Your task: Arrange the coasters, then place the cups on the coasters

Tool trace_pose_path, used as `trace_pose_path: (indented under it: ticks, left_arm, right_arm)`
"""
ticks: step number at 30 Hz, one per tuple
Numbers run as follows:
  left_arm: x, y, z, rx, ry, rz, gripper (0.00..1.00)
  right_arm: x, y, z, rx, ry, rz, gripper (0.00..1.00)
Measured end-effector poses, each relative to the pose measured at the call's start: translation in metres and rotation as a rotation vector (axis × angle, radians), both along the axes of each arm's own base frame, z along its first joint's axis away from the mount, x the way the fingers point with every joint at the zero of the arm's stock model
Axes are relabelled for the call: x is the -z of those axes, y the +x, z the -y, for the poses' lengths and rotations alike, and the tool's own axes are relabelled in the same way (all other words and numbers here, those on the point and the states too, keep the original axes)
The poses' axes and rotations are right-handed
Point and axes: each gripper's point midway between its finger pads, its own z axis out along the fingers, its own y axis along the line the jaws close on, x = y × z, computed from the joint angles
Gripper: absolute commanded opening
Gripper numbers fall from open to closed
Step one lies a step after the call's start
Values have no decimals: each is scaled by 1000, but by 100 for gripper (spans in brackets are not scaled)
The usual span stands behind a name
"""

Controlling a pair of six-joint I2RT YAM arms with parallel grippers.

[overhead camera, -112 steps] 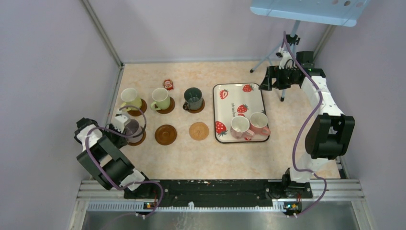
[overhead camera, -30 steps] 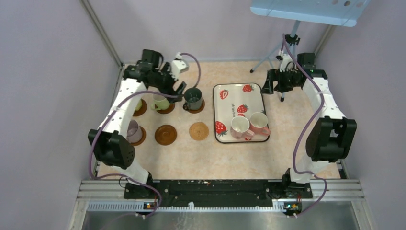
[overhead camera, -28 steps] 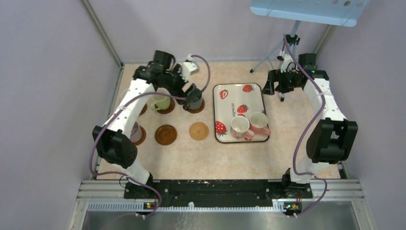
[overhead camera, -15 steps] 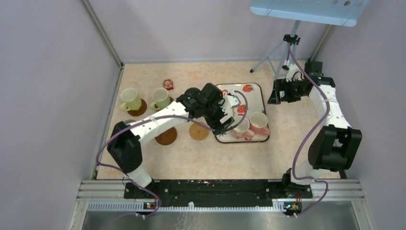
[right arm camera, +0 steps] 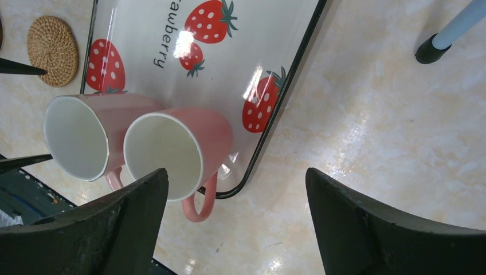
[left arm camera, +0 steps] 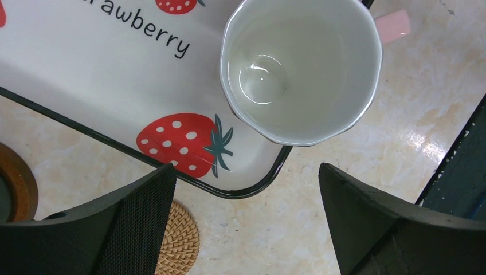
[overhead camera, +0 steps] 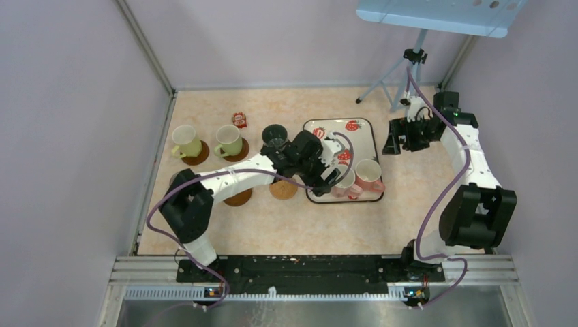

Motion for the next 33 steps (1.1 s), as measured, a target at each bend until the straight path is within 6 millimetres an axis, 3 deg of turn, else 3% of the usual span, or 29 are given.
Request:
trace_pose_path:
  ticks: [14, 22, 33]
  left_arm:
    - [28, 27, 0, -131, 38, 39, 99]
    - [30, 44, -1, -173, 37, 77, 99]
    - [42, 90, 3, -224, 34, 116, 99]
  right_arm:
    - [1, -4, 0, -5, -6, -12, 88]
    - [0, -4, 1, -2, -7, -10, 88]
    - [0, -4, 2, -2, -7, -10, 88]
